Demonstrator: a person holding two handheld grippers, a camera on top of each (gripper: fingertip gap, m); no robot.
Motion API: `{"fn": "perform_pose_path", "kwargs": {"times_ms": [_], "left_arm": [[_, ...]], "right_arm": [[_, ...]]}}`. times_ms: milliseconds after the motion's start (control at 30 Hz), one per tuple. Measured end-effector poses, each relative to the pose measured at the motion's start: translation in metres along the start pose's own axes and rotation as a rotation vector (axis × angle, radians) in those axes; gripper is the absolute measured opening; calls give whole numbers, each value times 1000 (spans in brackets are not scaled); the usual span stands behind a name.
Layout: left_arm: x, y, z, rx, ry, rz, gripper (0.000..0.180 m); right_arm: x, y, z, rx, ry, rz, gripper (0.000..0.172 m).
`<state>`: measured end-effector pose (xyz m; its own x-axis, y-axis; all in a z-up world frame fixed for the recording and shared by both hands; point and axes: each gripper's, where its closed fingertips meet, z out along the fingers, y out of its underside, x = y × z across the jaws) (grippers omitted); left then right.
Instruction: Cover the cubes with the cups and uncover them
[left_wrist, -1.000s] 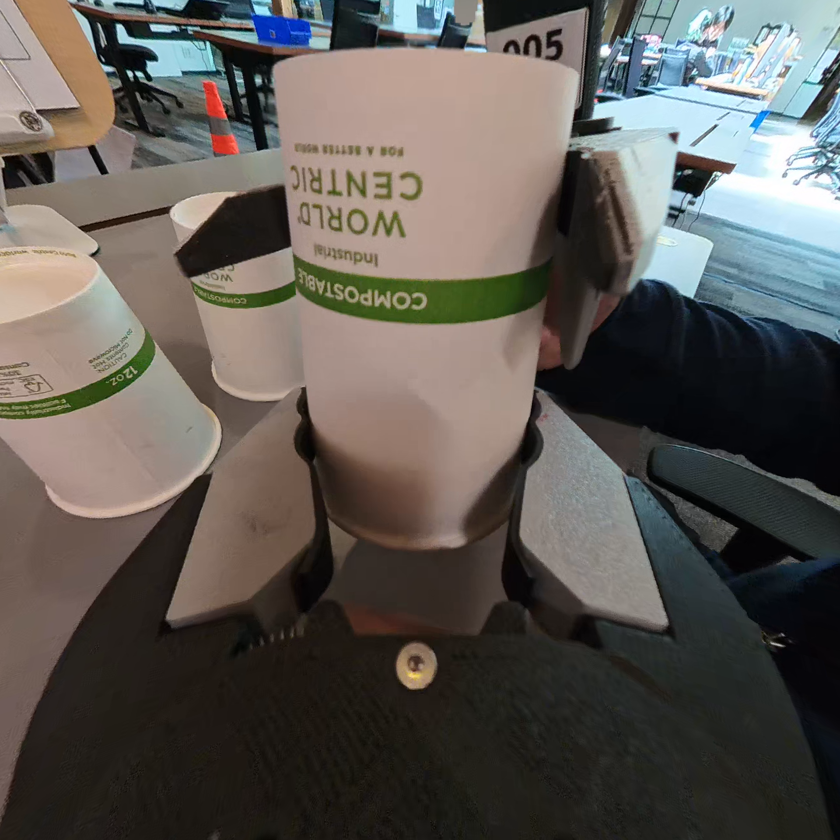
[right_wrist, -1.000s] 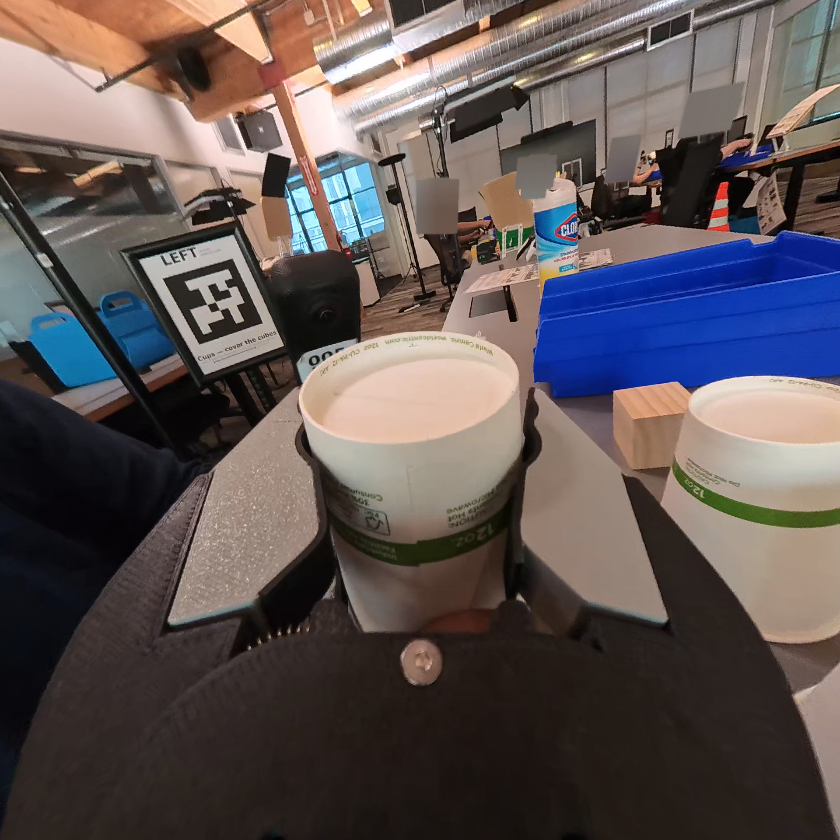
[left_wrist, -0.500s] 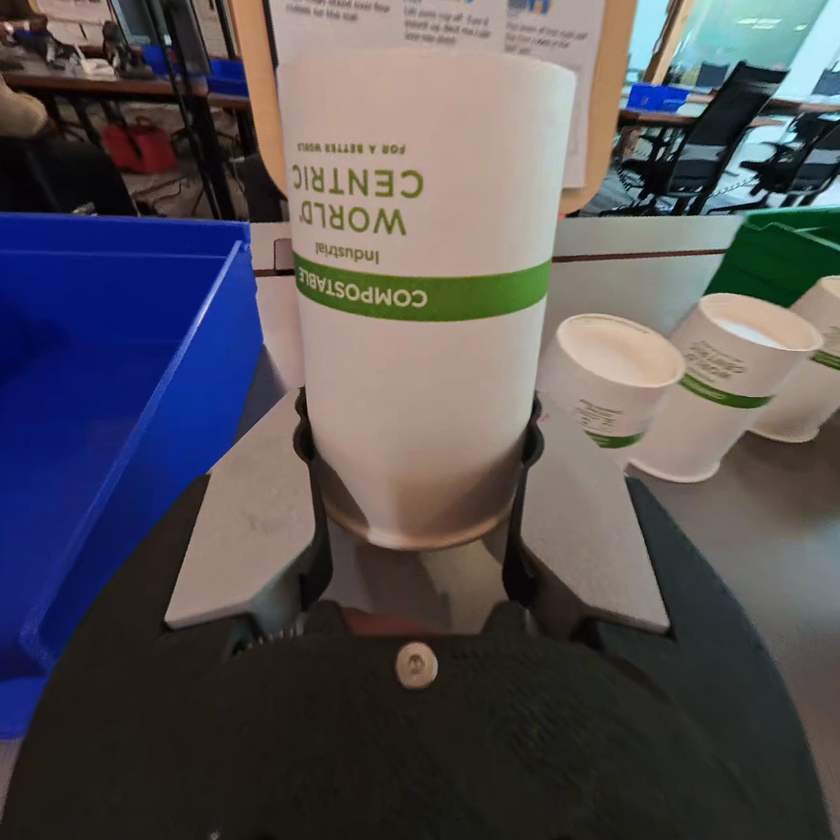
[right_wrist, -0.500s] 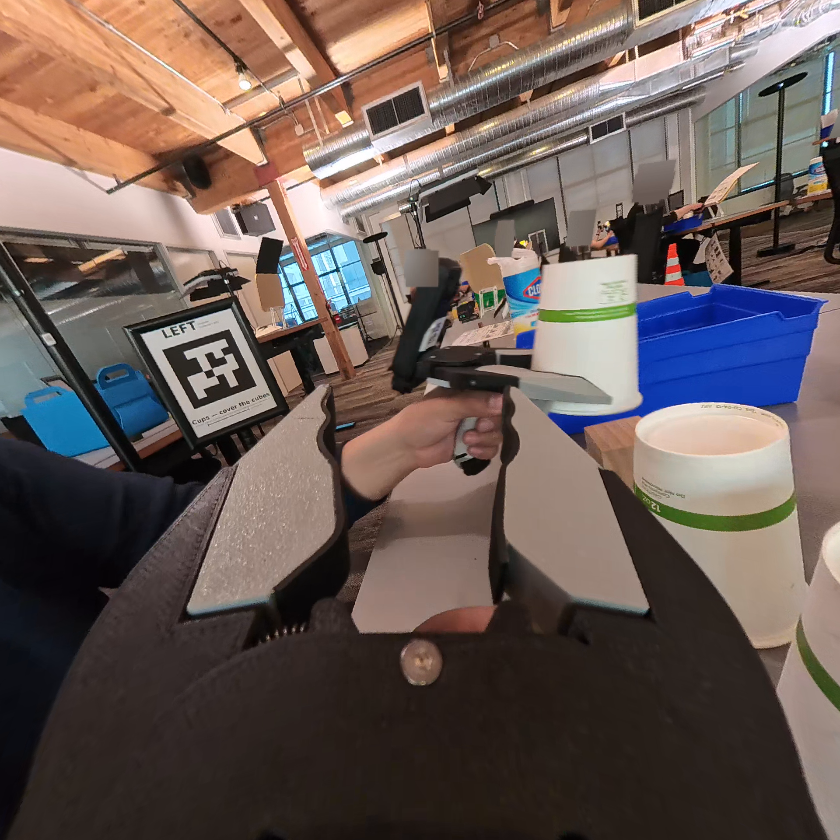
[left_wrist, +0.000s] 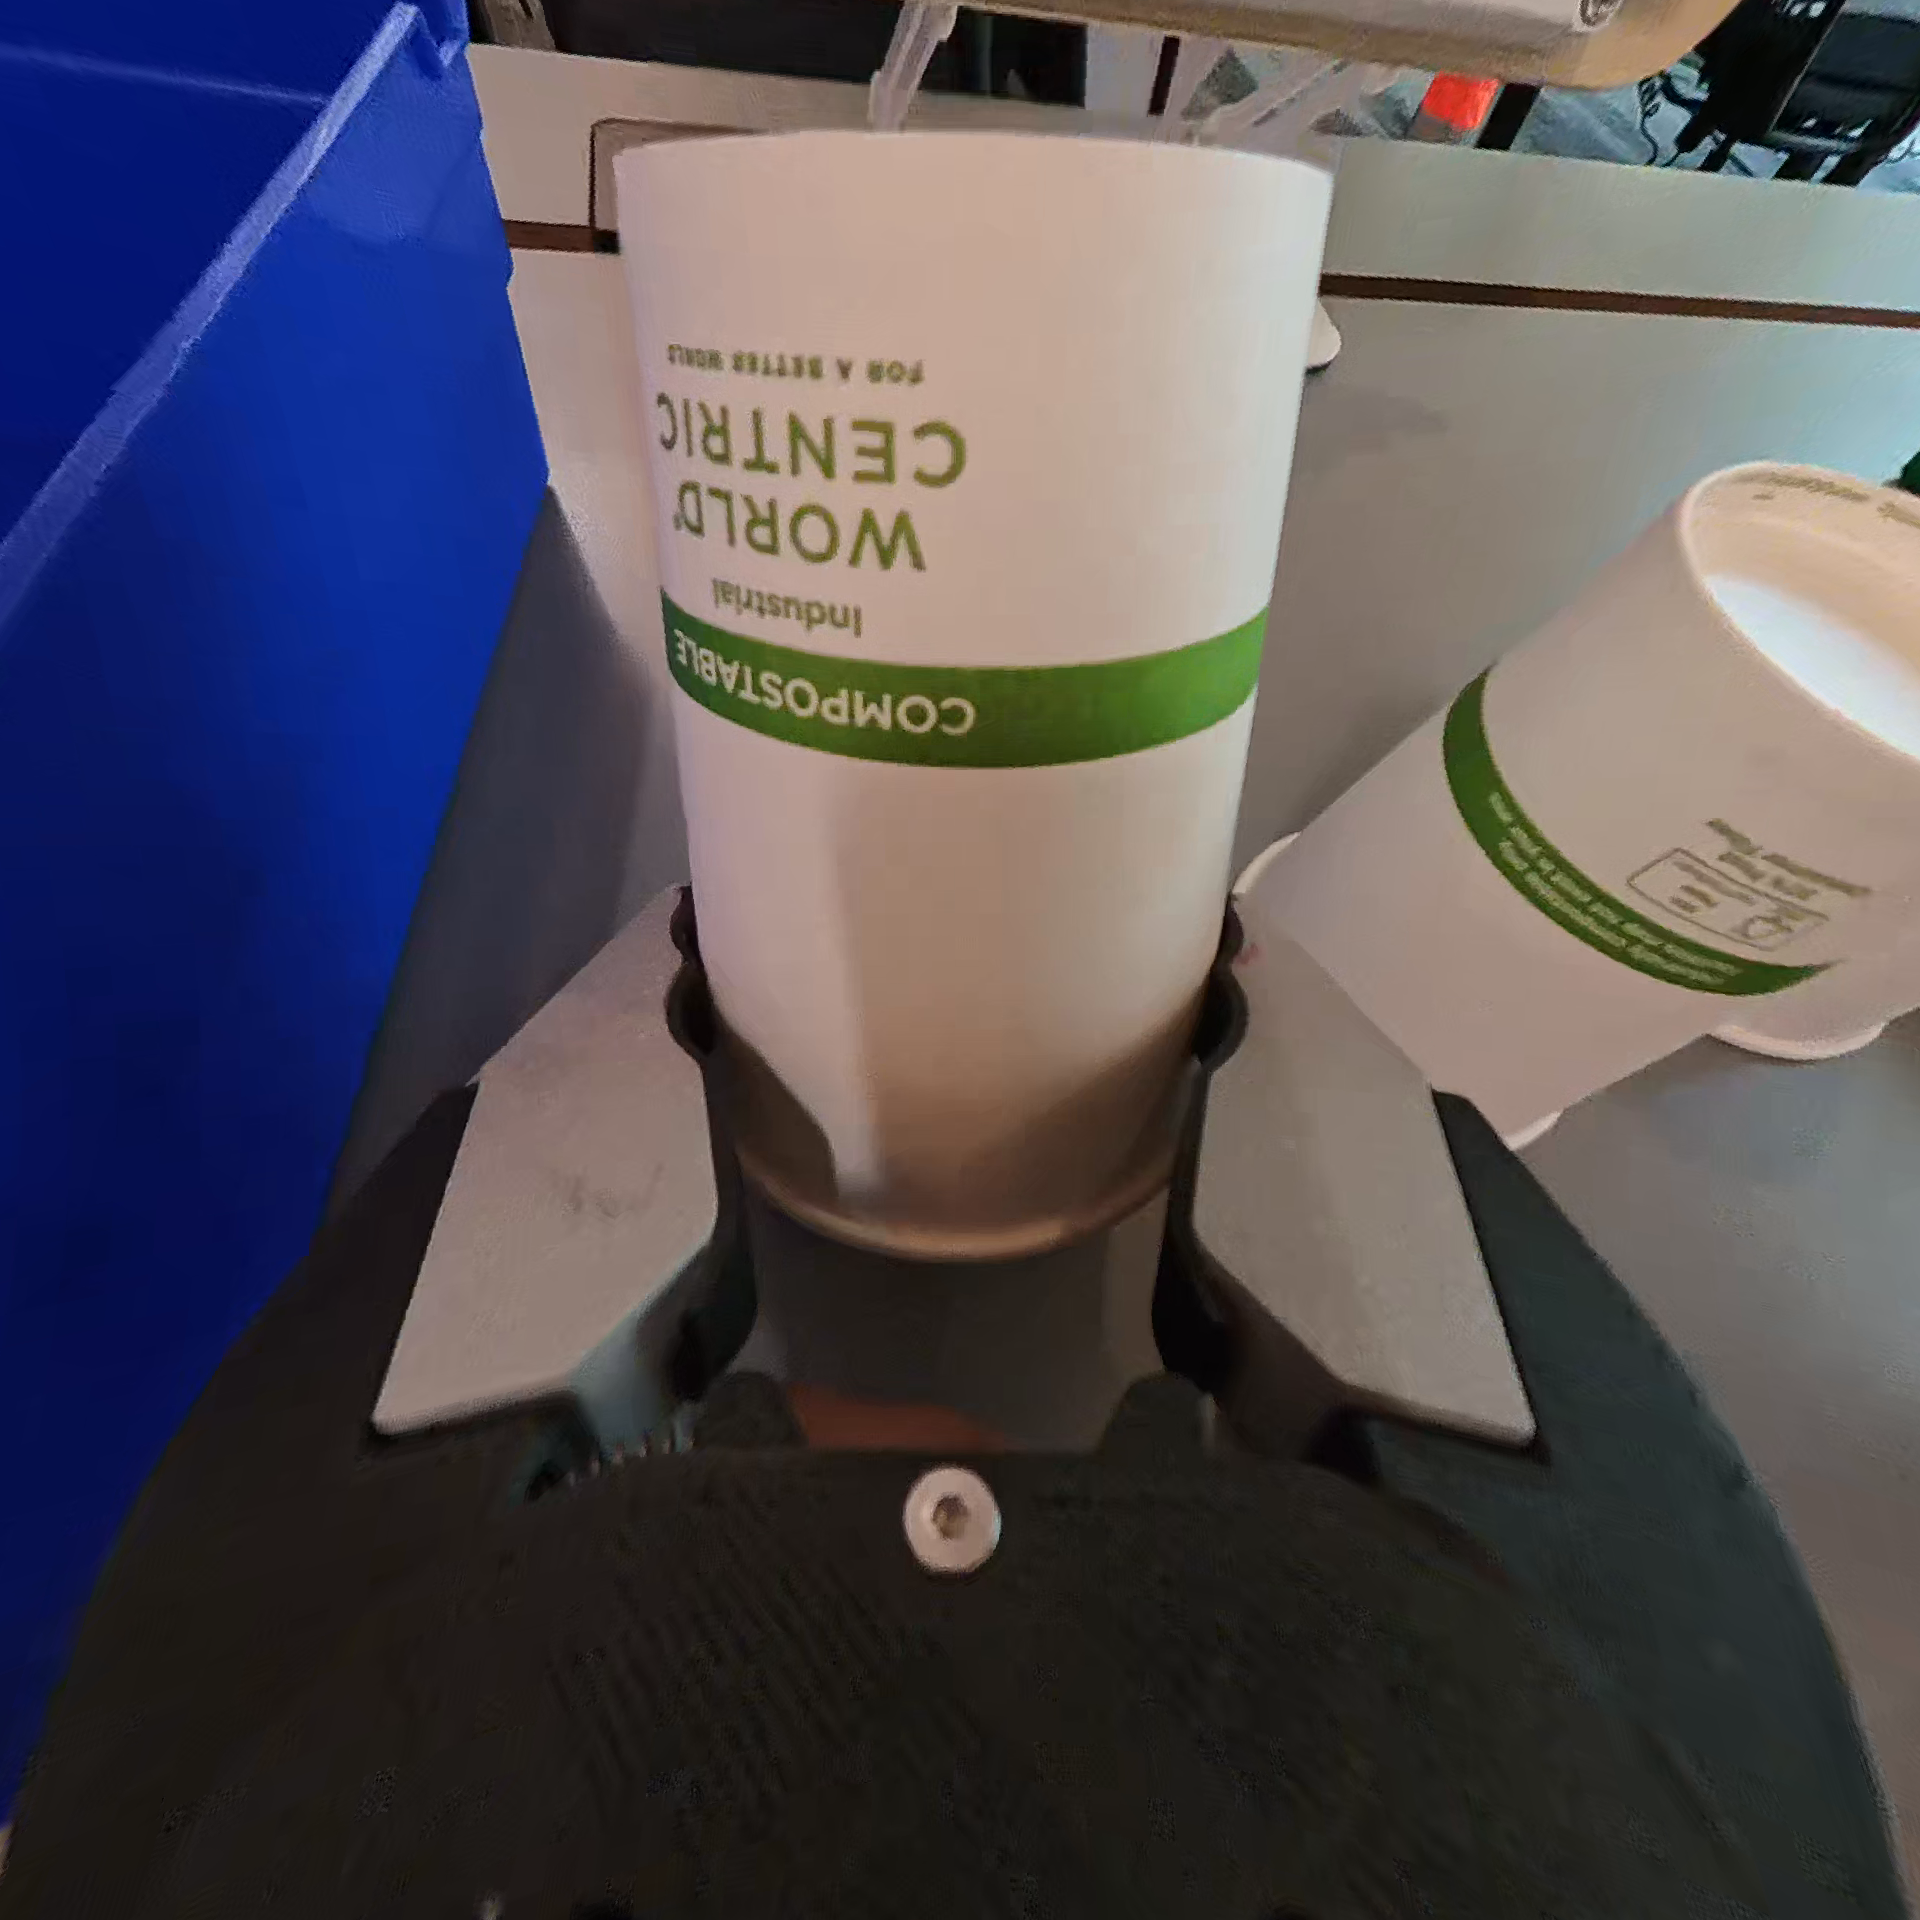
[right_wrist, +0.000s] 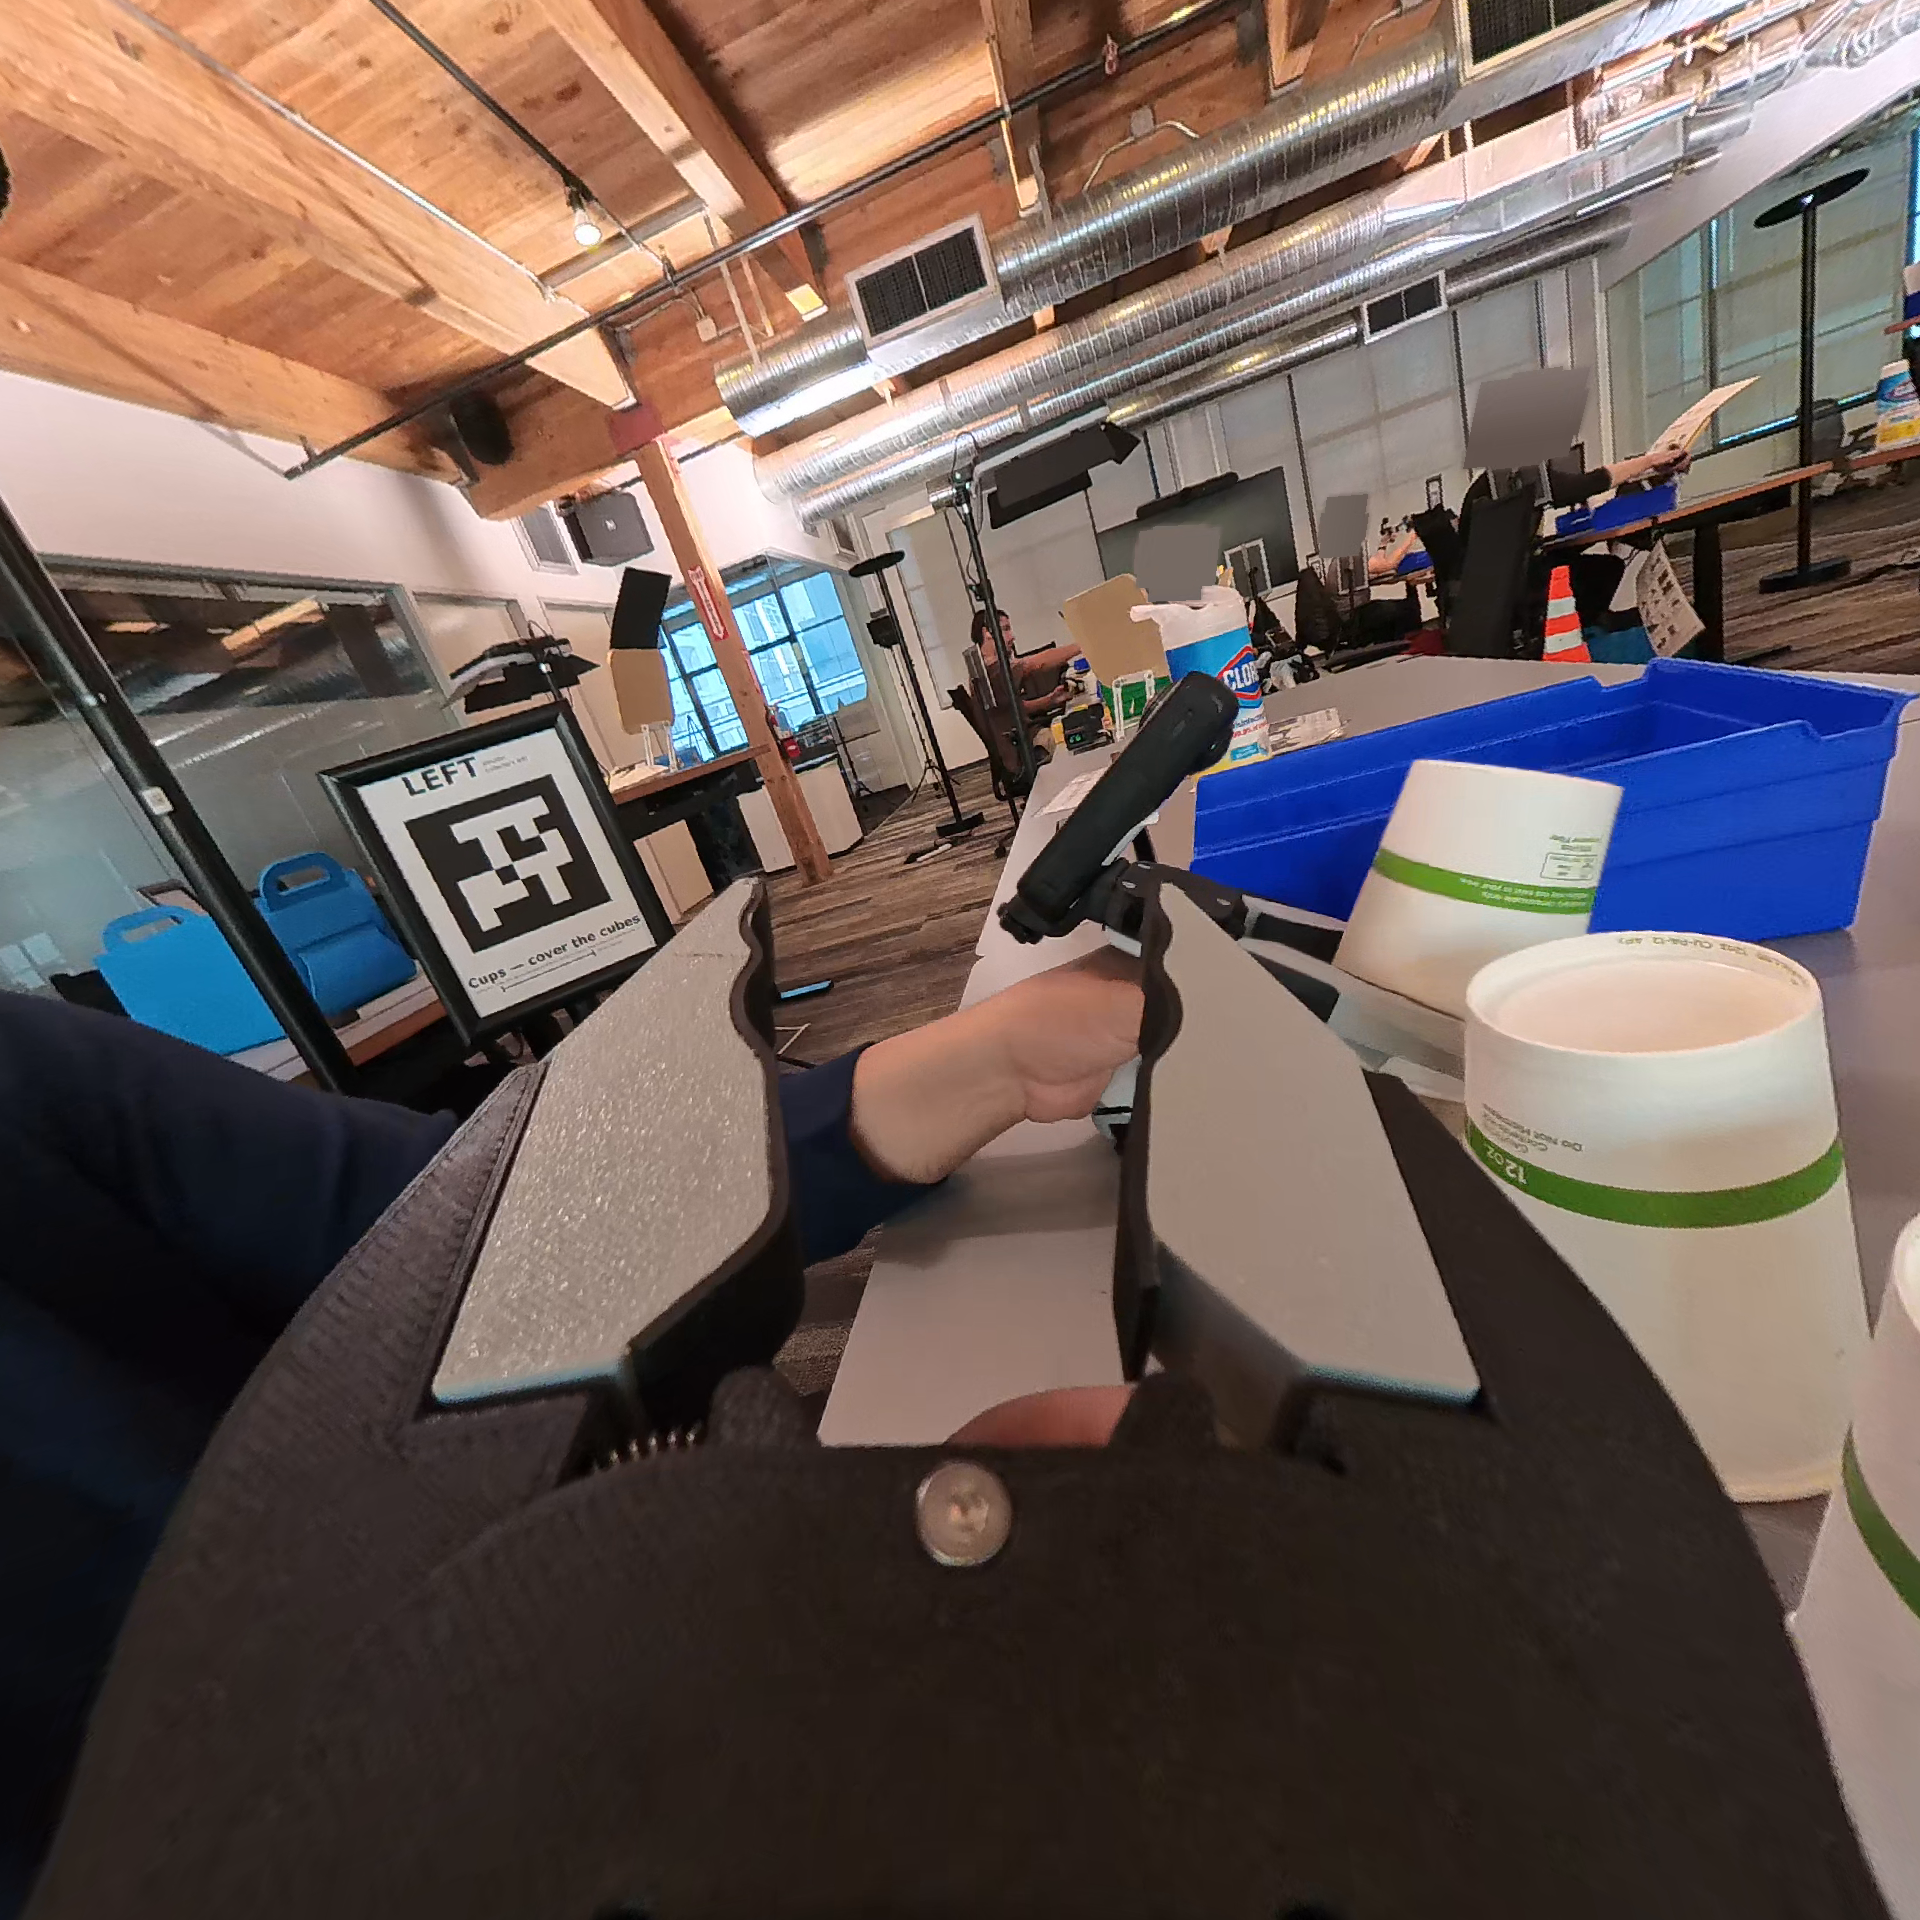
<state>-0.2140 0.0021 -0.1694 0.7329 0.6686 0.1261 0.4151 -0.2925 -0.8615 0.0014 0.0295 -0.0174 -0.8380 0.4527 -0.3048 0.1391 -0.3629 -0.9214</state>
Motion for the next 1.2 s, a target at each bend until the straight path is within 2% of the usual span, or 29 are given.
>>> {"fn": "perform_pose_path", "kwargs": {"times_ms": [133, 233, 400, 500, 600, 767, 800, 833, 900, 967, 1067, 1133, 1200], "left_arm": [[5, 13, -2, -67, 36, -13, 99], [5, 14, -9, -46, 33, -15, 103], [0, -4, -37, 147, -57, 21, 102], [4, -20, -65, 283, -147, 88, 97], [36, -47, -97, 427, -130, 185, 85], [129, -68, -101, 478, 204, 350, 67], [140, -74, -100, 515, 229, 391, 53], [149, -82, -100, 574, 232, 431, 43], [163, -103, -101, 686, 216, 444, 41], [185, -116, -99, 728, 279, 456, 37], [206, -130, -87, 758, 328, 459, 17], [208, -125, -76, 794, 345, 437, 3], [208, -113, -63, 726, 328, 462, 0]], "right_arm": [[0, 1, 0, -7, 2, -6, 69], [1, 1, 0, -2, 5, -3, 68], [3, -1, -2, 6, 10, 0, 68], [4, -2, -3, 10, 15, -4, 68], [6, -3, -4, 12, 19, 0, 69], [12, -4, -7, 15, 41, -13, 69], [13, -6, -8, 21, 50, -24, 69], [14, -9, -10, 30, 59, -36, 69], [15, -17, -16, 59, 75, -61, 69], [16, -27, -23, 102, 86, -79, 68], [19, -39, -34, 165, 99, -102, 65], [25, -43, -39, 188, 133, -114, 63], [31, -44, -43, 190, 166, -122, 59]]}}
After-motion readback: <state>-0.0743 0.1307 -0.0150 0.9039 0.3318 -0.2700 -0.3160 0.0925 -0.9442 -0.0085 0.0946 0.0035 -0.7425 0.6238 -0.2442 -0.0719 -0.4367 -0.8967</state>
